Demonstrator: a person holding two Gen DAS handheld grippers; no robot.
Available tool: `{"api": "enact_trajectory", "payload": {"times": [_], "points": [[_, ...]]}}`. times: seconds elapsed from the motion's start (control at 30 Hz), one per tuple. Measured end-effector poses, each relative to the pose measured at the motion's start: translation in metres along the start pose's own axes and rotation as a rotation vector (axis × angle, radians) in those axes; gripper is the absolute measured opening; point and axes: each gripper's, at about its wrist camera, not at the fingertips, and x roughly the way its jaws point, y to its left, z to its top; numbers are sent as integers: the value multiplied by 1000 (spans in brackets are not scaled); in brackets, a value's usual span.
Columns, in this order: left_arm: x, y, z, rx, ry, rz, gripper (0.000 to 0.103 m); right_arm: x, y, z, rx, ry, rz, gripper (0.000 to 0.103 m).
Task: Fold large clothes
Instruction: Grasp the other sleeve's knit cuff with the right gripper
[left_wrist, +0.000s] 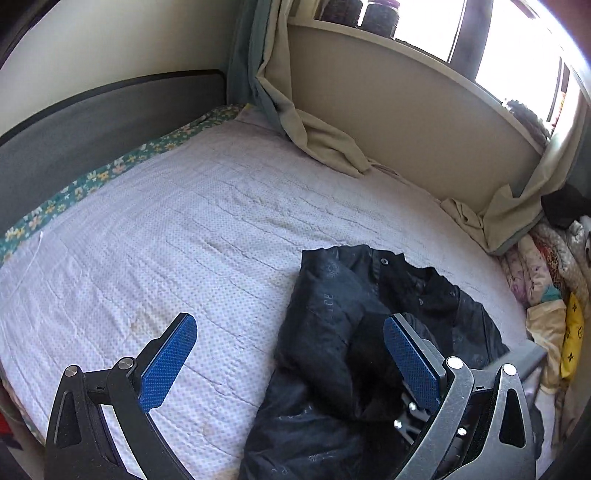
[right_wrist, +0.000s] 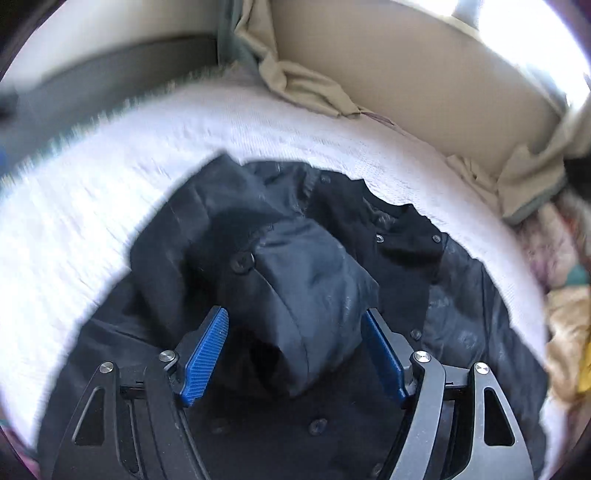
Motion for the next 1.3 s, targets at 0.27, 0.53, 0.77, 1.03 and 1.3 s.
{"api": "enact_trajectory", "payload": {"times": [0.27,0.53,0.77,1.03,1.3], "points": [[3,4,0,0,4,2,102,19,-67,-25,421,77,150,19],[0,4,-1,-1,8,-7,102,14,-116,-92,769,176,411,33],[0,0,-4,25,7,7,102,-26,-155,-144,936,191,513,80],[3,-27,6,94,1,23,102,-30,-222,-175,1116,151,514,80],[33,-56,5,143,76,-61,102,26,-215,-164,1115,222,534,61]]}}
